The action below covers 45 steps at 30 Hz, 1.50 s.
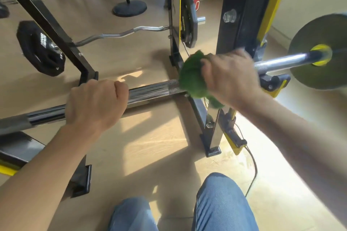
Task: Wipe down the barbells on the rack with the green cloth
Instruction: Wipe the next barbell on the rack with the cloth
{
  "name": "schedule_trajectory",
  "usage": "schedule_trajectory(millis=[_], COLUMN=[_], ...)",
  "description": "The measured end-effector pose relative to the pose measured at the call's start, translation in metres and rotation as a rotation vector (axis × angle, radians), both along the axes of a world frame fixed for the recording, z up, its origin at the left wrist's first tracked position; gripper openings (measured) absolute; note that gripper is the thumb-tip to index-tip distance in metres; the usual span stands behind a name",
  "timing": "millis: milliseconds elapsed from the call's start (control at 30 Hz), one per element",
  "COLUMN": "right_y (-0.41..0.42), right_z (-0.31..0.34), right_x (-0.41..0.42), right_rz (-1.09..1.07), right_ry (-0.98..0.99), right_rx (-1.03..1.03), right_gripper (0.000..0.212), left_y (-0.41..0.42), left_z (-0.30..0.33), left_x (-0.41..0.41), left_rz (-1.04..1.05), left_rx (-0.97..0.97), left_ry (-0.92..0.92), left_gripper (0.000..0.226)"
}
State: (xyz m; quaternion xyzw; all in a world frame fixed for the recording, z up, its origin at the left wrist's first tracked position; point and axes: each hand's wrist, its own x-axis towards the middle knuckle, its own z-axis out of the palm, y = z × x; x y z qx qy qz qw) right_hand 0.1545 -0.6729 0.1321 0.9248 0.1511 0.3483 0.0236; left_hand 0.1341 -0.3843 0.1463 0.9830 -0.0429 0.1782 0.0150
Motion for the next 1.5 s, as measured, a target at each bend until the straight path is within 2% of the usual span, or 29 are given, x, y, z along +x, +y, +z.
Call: schedule_trajectory(millis=[33, 100, 233, 300, 367, 433, 500, 600, 667, 767, 833, 900, 1067, 1133, 1267, 1367, 1433, 1500], right_y=[-0.017, -0.029, 0.017, 0.039, 0.048, 0.042, 0.019, -0.026, -0.047, -0.052, -0.054, -0.072, -0.145, -0.148, -0.114, -0.112, -0.119, -0.122], right_z=[0.003, 0.003, -0.009, -0.012, -0.012, -0.005, 0.007, 0.031, 0.037, 0.041, 0.046, 0.047, 0.049, 0.049, 0.035, 0.034, 0.034, 0.030], right_x=[-0.001, -0.006, -0.015, -0.016, -0.017, -0.018, -0.014, -0.010, -0.010, -0.012, -0.017, -0.024, -0.028, -0.013, 0.010, 0.004, -0.004, -0.005], right_rz=[-0.060, -0.170, -0.390, -0.343, -0.205, -0.076, -0.011, -0.030, -0.025, 0.035, 0.031, -0.056, -0.509, -0.586, -0.547, -0.545, -0.452, -0.392], right_ry=[0.037, 0.100, -0.029, -0.054, -0.091, -0.071, 0.029, 0.185, 0.202, 0.207, 0.184, 0.122, 0.036, 0.032, 0.222, 0.352, 0.357, 0.245], right_rx=[-0.070, -0.066, 0.210, 0.249, 0.250, 0.142, -0.035, -0.169, -0.168, -0.161, -0.087, 0.077, 0.482, 0.572, 0.428, 0.509, 0.496, 0.303], right_gripper=[0.042, 0.056, 0.052, 0.047, 0.042, 0.042, 0.044, 0.049, 0.045, 0.036, 0.034, 0.036, 0.050, 0.052, 0.055, 0.054, 0.050, 0.046], left_y=[-0.001, -0.003, -0.007, -0.008, -0.007, -0.006, -0.014, -0.057, -0.096, -0.143, -0.161, -0.169, -0.174, -0.173, -0.172, -0.172, -0.173, -0.173], left_z=[0.001, 0.001, 0.003, 0.002, 0.002, 0.003, 0.009, 0.024, 0.031, 0.028, 0.025, 0.021, 0.016, 0.013, 0.009, 0.008, 0.009, 0.010], left_x=[0.001, 0.001, 0.000, 0.002, 0.003, 0.002, -0.001, -0.003, -0.001, 0.007, 0.012, 0.019, 0.023, 0.024, 0.025, 0.025, 0.025, 0.024], left_rz=[0.006, 0.024, 0.036, 0.039, 0.050, 0.035, -0.046, -0.224, -0.343, -0.430, -0.416, -0.387, -0.395, -0.397, -0.391, -0.375, -0.362, -0.358], left_rx=[0.000, -0.006, -0.008, 0.004, 0.009, 0.030, 0.048, -0.021, -0.011, 0.149, 0.171, 0.140, 0.132, 0.108, 0.104, 0.106, 0.112, 0.122], left_ry=[-0.011, -0.008, 0.029, 0.032, 0.061, 0.067, 0.008, -0.049, 0.024, 0.198, 0.291, 0.314, 0.209, 0.188, 0.158, 0.165, 0.164, 0.161], left_gripper=[0.059, 0.059, 0.059, 0.059, 0.058, 0.051, 0.043, 0.052, 0.054, 0.045, 0.040, 0.030, 0.023, 0.021, 0.022, 0.026, 0.024, 0.025])
